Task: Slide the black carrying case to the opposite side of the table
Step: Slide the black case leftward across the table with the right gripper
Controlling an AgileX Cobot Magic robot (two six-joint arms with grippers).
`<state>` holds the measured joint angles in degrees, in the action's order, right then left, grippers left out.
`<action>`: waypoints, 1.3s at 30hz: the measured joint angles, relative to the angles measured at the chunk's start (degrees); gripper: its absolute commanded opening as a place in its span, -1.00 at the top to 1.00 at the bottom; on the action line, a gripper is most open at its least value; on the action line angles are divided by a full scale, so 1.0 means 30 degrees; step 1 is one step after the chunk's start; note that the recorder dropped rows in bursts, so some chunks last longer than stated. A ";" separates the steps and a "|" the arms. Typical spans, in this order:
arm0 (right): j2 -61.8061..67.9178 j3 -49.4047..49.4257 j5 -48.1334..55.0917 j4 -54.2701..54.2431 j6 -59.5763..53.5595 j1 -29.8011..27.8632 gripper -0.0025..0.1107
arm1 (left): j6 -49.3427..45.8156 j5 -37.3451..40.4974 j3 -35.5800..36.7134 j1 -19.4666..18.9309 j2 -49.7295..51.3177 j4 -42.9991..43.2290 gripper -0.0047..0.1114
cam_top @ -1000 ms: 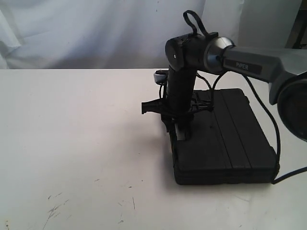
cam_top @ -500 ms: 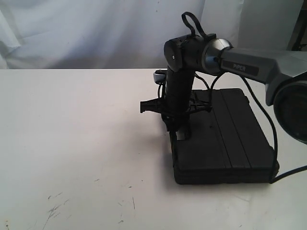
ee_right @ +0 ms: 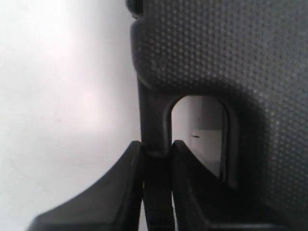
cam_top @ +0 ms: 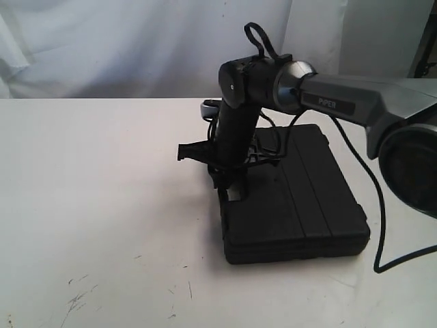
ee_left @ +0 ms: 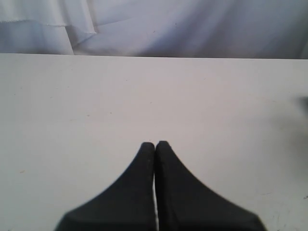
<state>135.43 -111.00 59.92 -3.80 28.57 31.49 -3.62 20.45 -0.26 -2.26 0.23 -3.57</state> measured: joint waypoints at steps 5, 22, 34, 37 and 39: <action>0.0074 0.0000 -0.1139 -0.0835 0.0873 0.0714 0.90 | 0.0000 0.0000 0.0000 0.0000 0.0000 0.0000 0.92; 0.0194 0.0000 -0.3295 -0.1400 0.3126 0.2152 0.90 | 0.0000 0.0000 0.0000 0.0000 0.0000 0.0000 0.92; 0.0928 -0.0811 -0.3572 -0.1432 0.4559 0.2264 0.90 | 0.0000 0.0000 0.0000 0.0000 0.0000 0.0000 0.92; 0.1372 -0.1523 -0.3572 -0.1432 0.4729 0.2479 0.90 | 0.0000 0.0000 0.0000 0.0000 0.0000 0.0000 0.92; 0.1591 -0.1984 -0.3602 -0.1432 0.4817 0.2723 0.90 | 0.0000 0.0000 0.0000 0.0000 0.0000 0.0000 0.92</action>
<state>140.20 -116.96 49.11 -8.10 43.02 39.66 -3.62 20.45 -0.26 -2.26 0.23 -3.57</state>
